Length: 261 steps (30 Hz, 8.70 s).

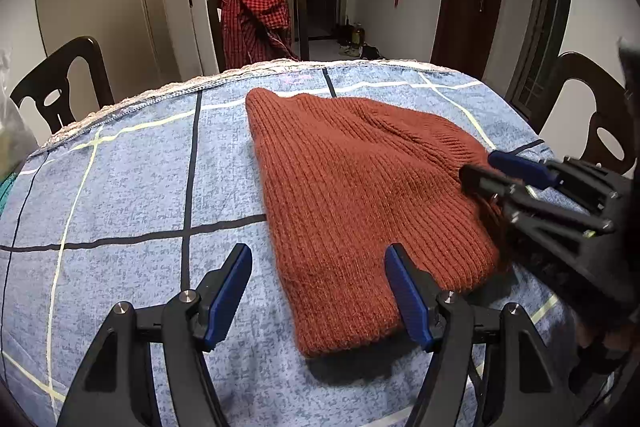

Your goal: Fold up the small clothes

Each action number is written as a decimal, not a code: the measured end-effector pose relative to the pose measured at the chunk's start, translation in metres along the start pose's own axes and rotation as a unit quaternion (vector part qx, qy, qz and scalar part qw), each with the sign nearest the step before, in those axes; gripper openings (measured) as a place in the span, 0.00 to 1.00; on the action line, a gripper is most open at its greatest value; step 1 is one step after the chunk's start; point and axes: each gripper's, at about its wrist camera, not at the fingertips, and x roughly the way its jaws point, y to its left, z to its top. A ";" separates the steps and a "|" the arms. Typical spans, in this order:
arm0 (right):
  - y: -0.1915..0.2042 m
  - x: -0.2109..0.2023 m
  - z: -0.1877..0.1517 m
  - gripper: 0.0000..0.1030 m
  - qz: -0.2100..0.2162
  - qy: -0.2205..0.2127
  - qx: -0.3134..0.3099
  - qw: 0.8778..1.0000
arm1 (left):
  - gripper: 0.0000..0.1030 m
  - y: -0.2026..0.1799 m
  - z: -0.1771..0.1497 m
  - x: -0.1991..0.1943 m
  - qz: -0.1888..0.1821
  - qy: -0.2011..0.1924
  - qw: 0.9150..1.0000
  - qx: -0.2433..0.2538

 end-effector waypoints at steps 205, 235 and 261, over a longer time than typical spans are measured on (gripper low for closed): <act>0.189 -0.079 -0.056 0.44 0.094 0.008 -0.006 0.996 | 0.70 0.175 -0.126 -0.093 0.077 0.018 0.992 -0.096; 0.199 -0.060 -0.084 0.51 0.045 0.068 -0.020 0.996 | 0.83 0.160 -0.149 -0.079 0.099 0.041 0.988 -0.111; 0.198 -0.059 -0.084 0.54 0.051 0.068 -0.014 0.996 | 0.84 0.162 -0.149 -0.079 0.096 0.041 0.988 -0.114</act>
